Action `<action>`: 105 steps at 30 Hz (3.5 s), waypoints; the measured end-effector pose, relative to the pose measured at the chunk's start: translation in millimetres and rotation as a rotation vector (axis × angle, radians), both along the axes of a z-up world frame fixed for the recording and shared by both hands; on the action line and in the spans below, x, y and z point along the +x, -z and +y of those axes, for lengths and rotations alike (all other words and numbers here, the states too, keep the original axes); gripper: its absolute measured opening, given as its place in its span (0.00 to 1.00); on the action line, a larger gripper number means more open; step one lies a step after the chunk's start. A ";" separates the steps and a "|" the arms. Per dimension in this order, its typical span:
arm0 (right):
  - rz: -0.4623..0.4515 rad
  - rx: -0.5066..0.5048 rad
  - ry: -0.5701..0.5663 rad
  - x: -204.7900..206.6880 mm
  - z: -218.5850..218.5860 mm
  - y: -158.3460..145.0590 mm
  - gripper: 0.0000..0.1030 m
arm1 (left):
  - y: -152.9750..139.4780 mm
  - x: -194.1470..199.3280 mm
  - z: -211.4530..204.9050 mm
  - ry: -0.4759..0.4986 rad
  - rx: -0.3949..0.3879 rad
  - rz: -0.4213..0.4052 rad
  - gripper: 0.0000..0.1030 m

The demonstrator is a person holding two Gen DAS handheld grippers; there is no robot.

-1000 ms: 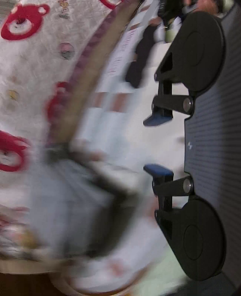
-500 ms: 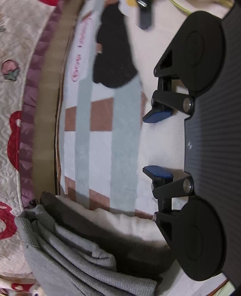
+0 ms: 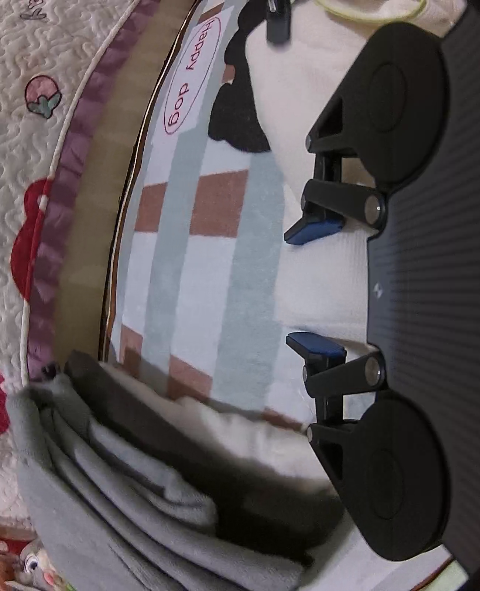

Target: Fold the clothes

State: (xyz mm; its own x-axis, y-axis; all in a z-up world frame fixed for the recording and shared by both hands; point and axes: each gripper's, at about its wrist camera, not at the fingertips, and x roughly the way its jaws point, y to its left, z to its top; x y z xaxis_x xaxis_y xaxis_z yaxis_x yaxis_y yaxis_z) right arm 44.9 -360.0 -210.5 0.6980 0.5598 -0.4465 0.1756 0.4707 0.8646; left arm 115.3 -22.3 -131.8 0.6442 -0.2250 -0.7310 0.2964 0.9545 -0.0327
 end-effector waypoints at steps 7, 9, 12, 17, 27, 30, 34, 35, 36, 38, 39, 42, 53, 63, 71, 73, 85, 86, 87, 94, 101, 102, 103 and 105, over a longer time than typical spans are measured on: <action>0.013 -0.087 0.036 -55.7 -5.5 -28.4 0.58 | -8.2 -16.8 19.6 -0.097 -0.035 -0.020 0.53; -0.056 -0.173 0.042 -70.5 3.7 -46.3 0.58 | -10.4 -24.3 31.1 -0.102 -0.062 -0.004 0.55; -0.186 -0.262 0.007 -88.2 21.0 -75.5 0.58 | 1.6 -31.0 44.7 -0.076 -0.103 0.102 0.62; -0.303 -0.331 -0.086 -85.8 54.3 -85.9 0.69 | 29.7 -42.4 72.7 -0.084 -0.264 0.280 0.63; -0.306 -0.610 -0.373 -136.9 99.4 -84.9 0.15 | 22.0 -68.1 76.6 0.032 -0.238 0.223 0.23; -0.247 -0.512 -0.285 -154.0 85.6 -87.0 0.15 | 21.2 -78.5 76.0 0.063 -0.191 0.214 0.23; -0.168 -0.359 -0.158 -174.7 65.2 -89.4 0.26 | 21.2 -87.7 80.9 0.081 -0.163 0.214 0.26; -0.149 -0.320 -0.127 -179.8 60.1 -90.0 0.27 | 21.1 -89.8 83.2 0.086 -0.156 0.216 0.28; -0.129 -0.282 -0.095 -185.0 55.0 -90.6 0.30 | 20.6 -91.7 85.6 0.097 -0.150 0.219 0.29; -0.139 -0.145 -0.041 -197.2 42.1 -90.8 0.48 | 18.7 -95.5 89.9 0.122 -0.144 0.221 0.33; -0.180 -0.032 -0.020 -204.7 33.6 -90.2 0.59 | 17.4 -97.3 92.1 0.136 -0.142 0.222 0.33; -0.084 -0.069 0.013 -192.8 20.5 -79.1 0.63 | 3.6 -109.7 101.0 0.162 -0.236 0.135 0.33; 0.139 -0.134 -0.127 -136.2 47.4 -19.6 0.53 | -1.3 -126.6 34.7 0.326 -0.259 -0.078 0.51; 0.013 -0.100 -0.209 -137.3 54.2 -32.2 0.32 | 27.7 -138.4 6.9 0.501 -0.143 0.145 0.47; -0.095 -0.216 -0.265 -128.6 68.3 -48.3 0.15 | 16.1 -142.1 20.1 0.494 -0.263 0.168 0.47; -0.168 -0.253 -0.289 -131.3 73.7 -60.1 0.15 | 2.9 -145.9 29.7 0.505 -0.327 0.109 0.49; -0.426 -0.264 -0.394 -118.6 71.7 -90.5 0.15 | -22.1 -165.4 -15.3 0.816 -0.274 -0.079 0.62; -0.433 -0.227 -0.391 -120.0 70.3 -87.3 0.16 | -17.6 -168.7 -22.9 0.816 -0.249 -0.091 0.62; -0.430 -0.230 -0.396 -121.5 73.2 -85.4 0.16 | -13.0 -171.5 -30.5 0.811 -0.224 -0.100 0.62; -0.409 -0.277 -0.427 -126.9 78.5 -83.2 0.16 | 4.3 -178.1 -52.7 0.730 -0.075 -0.131 0.59; -0.371 -0.258 -0.308 -125.9 62.6 -88.4 0.21 | 5.5 -171.4 -52.6 0.633 -0.059 -0.118 0.21; -0.340 -0.269 -0.215 -130.0 51.1 -91.6 0.42 | 6.8 -167.5 -51.6 0.616 -0.065 -0.098 0.21; -0.309 -0.281 -0.122 -134.2 39.6 -94.8 0.52 | 7.9 -163.7 -50.5 0.598 -0.073 -0.078 0.21; -0.280 -0.195 0.092 -156.7 9.4 -94.0 0.53 | 7.6 -159.2 -49.2 0.573 -0.093 -0.049 0.21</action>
